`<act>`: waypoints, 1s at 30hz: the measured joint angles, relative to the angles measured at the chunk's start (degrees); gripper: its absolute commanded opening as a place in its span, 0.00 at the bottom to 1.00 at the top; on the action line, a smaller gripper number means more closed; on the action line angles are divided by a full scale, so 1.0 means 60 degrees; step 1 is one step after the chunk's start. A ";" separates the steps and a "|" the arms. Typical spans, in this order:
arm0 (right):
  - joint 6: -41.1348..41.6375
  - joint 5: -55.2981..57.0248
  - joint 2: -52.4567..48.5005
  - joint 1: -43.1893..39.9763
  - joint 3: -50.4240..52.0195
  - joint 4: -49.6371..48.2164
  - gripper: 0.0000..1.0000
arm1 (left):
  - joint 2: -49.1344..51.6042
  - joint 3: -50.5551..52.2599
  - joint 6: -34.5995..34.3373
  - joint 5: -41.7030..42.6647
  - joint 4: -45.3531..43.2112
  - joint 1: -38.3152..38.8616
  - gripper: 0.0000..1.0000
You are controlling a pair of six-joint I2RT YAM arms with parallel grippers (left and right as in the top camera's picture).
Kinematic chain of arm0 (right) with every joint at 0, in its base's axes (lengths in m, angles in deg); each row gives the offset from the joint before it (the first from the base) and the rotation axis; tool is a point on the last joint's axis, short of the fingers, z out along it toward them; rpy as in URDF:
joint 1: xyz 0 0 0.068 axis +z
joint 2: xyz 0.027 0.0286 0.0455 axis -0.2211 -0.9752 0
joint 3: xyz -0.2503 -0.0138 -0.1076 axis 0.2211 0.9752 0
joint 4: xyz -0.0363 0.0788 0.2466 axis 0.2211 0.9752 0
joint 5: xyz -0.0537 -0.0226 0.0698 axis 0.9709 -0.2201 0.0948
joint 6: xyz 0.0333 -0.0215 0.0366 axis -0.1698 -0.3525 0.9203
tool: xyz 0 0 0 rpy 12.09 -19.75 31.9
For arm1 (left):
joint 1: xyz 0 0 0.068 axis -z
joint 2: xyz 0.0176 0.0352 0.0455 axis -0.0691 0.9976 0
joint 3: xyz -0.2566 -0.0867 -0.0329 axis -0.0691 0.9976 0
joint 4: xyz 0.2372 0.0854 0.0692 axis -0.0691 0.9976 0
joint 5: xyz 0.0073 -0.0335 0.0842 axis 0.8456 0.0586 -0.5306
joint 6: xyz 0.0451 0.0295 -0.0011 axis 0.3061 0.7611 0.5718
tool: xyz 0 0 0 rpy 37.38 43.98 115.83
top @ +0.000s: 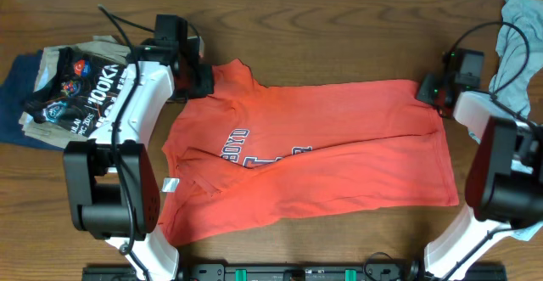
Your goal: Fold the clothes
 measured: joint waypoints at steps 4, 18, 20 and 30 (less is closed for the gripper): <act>0.0000 0.0029 0.1184 -0.0280 0.0047 0.1104 0.01 | -0.0404 0.0000 -0.0004 -0.0004 0.0714 -0.0146 0.06; -0.0007 0.0036 0.3264 -0.0933 0.0047 0.4812 0.01 | -0.2131 0.0000 -0.0025 0.0004 0.3748 -0.0222 0.06; -0.0015 0.0058 0.3319 -0.0984 0.0055 0.5311 0.01 | -0.2178 0.0000 -0.0025 0.0004 0.4167 -0.0229 0.06; -0.0047 0.0721 0.3395 -0.1024 0.0055 0.7049 0.01 | -0.2182 0.0073 -0.0025 0.0000 0.5679 -0.0233 0.06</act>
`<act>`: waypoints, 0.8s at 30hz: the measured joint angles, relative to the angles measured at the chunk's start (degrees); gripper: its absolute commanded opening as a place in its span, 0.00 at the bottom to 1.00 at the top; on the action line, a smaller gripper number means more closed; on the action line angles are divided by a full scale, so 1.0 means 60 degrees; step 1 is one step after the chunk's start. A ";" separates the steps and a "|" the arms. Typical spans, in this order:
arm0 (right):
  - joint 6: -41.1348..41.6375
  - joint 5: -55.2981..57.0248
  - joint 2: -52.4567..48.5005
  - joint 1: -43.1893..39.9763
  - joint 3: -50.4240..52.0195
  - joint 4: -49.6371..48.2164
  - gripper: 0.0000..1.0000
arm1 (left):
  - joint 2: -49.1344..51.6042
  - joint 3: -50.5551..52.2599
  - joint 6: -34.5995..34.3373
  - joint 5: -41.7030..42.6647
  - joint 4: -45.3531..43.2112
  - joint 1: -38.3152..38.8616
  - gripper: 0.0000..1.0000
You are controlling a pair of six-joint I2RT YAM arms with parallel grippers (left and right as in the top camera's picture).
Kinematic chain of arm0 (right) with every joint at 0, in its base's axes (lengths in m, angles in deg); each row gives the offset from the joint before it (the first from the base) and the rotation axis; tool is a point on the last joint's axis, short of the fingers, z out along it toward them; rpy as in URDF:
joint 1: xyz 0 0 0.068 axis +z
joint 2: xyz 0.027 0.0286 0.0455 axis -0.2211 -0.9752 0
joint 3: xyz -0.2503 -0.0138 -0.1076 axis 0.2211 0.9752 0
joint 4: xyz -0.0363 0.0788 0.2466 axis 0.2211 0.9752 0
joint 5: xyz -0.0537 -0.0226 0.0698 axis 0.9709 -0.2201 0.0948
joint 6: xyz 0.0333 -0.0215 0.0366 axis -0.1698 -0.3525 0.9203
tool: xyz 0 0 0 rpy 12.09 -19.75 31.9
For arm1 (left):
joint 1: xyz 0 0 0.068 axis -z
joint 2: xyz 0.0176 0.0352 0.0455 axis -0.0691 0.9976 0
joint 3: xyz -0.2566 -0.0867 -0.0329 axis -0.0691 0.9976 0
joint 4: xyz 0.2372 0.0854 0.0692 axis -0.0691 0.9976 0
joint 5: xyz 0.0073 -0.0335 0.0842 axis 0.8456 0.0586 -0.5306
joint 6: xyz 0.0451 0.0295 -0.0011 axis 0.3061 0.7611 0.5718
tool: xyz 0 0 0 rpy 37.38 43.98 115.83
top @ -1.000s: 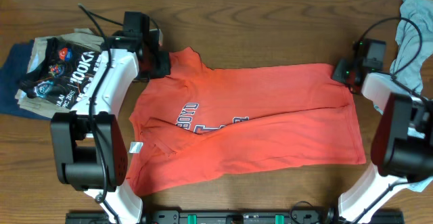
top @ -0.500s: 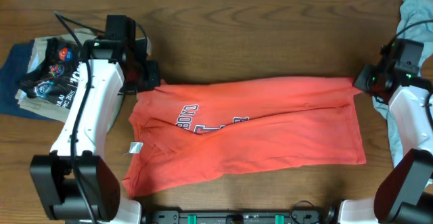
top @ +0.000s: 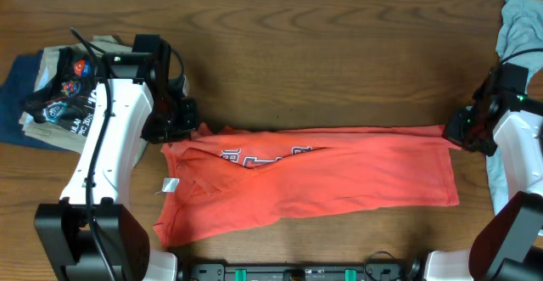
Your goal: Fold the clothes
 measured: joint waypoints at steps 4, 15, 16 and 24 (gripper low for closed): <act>0.0000 0.0284 0.0000 -0.0095 0.0004 0.0273 0.02 | 0.0000 0.0033 0.0000 0.0000 0.0448 0.0000 0.06; 0.0004 0.0608 0.0004 -0.0357 0.0004 0.0889 0.06 | 0.0000 0.0106 0.0000 0.0004 0.1555 0.0000 0.06; 0.0000 0.0612 0.0004 -0.0357 0.0000 0.0914 0.06 | 0.0000 0.0106 0.0000 0.0000 0.1643 0.0000 0.06; 0.0000 0.0710 0.0004 -0.0357 0.0004 0.1290 0.07 | -0.0004 0.0208 0.0000 0.0004 0.2102 0.0000 0.06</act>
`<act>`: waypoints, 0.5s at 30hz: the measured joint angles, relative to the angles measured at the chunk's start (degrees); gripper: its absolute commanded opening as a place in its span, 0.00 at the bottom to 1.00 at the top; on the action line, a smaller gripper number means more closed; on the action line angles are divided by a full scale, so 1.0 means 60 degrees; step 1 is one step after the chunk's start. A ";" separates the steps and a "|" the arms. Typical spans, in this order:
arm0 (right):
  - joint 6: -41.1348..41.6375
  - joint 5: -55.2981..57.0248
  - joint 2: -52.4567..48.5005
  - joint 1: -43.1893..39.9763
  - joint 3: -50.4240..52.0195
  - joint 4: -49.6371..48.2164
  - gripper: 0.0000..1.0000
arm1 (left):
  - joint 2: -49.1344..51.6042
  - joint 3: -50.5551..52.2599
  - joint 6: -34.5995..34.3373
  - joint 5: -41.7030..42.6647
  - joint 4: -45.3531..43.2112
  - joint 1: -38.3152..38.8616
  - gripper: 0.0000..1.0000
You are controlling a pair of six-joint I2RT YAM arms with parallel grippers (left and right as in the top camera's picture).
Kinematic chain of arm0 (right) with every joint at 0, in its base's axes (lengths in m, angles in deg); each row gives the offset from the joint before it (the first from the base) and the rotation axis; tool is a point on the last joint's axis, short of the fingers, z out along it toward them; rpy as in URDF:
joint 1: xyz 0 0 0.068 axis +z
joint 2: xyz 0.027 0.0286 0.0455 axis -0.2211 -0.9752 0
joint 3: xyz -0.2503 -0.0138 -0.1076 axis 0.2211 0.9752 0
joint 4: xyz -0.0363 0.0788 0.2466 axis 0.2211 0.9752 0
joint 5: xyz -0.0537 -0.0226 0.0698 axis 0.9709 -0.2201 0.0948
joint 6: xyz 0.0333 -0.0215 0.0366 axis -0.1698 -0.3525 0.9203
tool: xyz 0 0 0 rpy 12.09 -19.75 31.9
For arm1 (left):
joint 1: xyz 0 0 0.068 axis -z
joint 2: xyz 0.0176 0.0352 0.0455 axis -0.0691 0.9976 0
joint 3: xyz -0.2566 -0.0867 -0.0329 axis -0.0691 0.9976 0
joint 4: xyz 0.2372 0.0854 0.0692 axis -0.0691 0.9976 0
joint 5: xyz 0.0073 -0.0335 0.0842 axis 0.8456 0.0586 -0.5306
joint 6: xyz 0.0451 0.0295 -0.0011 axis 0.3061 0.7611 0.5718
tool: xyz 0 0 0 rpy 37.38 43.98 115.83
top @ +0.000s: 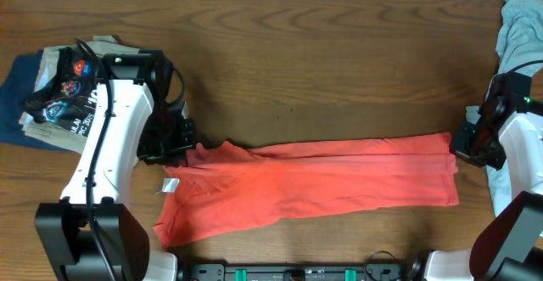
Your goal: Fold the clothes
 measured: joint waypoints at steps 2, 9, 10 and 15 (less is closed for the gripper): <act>0.0000 0.0004 0.0000 0.0000 0.0000 0.0076 0.08 | 0.0000 0.0222 0.0000 0.0000 0.0000 0.0000 0.06; -0.0004 -0.0062 0.0000 0.0000 0.0004 0.0175 0.18 | 0.0000 0.1246 0.0000 0.0000 -0.0229 0.0000 0.06; -0.0029 -0.0153 0.0000 0.0000 0.0004 0.0164 0.19 | 0.0000 0.1355 0.0000 0.0000 -0.0266 0.0000 0.06; -0.0033 -0.0444 0.0000 0.0000 0.0135 -0.0160 0.24 | 0.0000 0.1705 0.0000 0.0000 -0.0361 0.0000 0.06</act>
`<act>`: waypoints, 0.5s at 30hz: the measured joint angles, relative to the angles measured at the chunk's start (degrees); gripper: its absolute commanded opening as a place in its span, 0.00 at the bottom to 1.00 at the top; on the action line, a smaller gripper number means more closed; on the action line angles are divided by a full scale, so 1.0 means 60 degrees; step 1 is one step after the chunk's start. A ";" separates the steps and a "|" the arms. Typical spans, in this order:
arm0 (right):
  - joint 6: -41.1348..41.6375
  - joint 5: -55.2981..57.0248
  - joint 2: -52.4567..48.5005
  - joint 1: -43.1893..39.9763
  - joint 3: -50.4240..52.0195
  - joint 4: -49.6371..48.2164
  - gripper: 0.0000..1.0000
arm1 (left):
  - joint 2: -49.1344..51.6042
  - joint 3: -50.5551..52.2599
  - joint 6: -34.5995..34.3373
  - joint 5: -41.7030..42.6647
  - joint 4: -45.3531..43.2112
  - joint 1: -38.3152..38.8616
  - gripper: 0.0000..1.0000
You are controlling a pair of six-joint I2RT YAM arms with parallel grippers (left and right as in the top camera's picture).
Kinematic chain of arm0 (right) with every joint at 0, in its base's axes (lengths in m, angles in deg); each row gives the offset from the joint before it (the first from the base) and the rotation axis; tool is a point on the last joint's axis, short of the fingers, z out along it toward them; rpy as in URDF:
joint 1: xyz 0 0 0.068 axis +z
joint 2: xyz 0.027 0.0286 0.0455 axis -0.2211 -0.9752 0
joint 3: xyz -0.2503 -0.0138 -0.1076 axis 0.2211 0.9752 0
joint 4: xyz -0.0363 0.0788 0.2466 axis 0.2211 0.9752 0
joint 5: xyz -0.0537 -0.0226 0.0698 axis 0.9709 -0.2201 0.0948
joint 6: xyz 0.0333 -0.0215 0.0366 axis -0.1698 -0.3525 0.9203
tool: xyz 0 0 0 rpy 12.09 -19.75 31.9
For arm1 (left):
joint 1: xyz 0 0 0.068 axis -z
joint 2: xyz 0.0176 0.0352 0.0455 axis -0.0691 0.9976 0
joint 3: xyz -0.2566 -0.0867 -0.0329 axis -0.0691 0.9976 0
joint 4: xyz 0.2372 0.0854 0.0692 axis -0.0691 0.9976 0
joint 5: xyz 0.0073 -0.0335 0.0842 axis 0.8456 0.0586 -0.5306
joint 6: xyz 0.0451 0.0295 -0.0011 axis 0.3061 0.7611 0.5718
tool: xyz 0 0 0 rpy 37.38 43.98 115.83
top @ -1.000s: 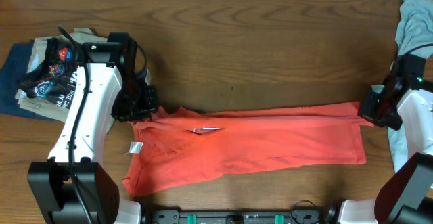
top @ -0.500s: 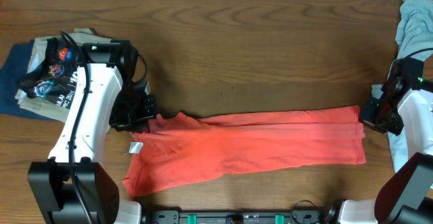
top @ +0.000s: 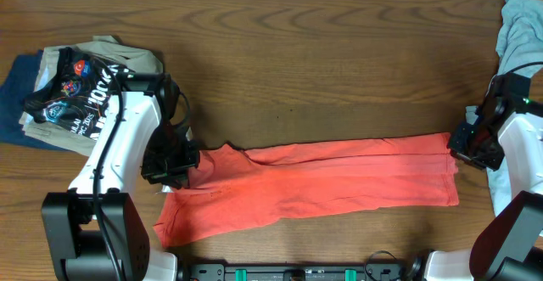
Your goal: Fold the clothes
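Observation:
An orange-red T-shirt lies folded lengthwise as a long band across the near half of the table. My left gripper sits at the band's upper left corner, shut on the shirt's folded edge. At the upper right corner my right gripper is likewise shut on the edge. The shirt's print is hidden inside the fold. A bulge of cloth stands up beside the left gripper.
A stack of folded clothes, black printed shirt on top, lies at the far left. A crumpled grey-blue garment hangs at the far right corner. Dark wooden table beyond the shirt.
My left gripper has moved a little nearer and to the right with the shirt's edge, covering the white tag. The right gripper has barely moved.
The shirt lay spread out, print up, with both grippers at its far corners. Then the far edge had been carried halfway toward me, print partly showing. Then it lay doubled over as a band, and now the left corner sits lower still.

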 measured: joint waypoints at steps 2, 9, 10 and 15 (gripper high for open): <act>0.0000 -0.0091 0.0000 0.0000 0.0153 -0.0117 0.25 | 0.0000 0.0062 -0.0004 0.0000 0.0000 0.0000 0.06; 0.0000 -0.0295 -0.0004 0.0000 0.0412 -0.0251 0.26 | 0.0000 0.0699 -0.0579 0.0000 -0.0011 0.0000 0.06; -0.0004 -0.0313 0.0000 0.0000 0.0412 -0.0266 0.26 | 0.0000 0.0827 -0.0714 0.0004 -0.0047 0.0000 0.06; 0.0000 -0.0361 0.0000 0.0000 0.0412 -0.0284 0.27 | 0.0000 0.1319 -0.1078 0.0182 -0.0397 0.0000 0.06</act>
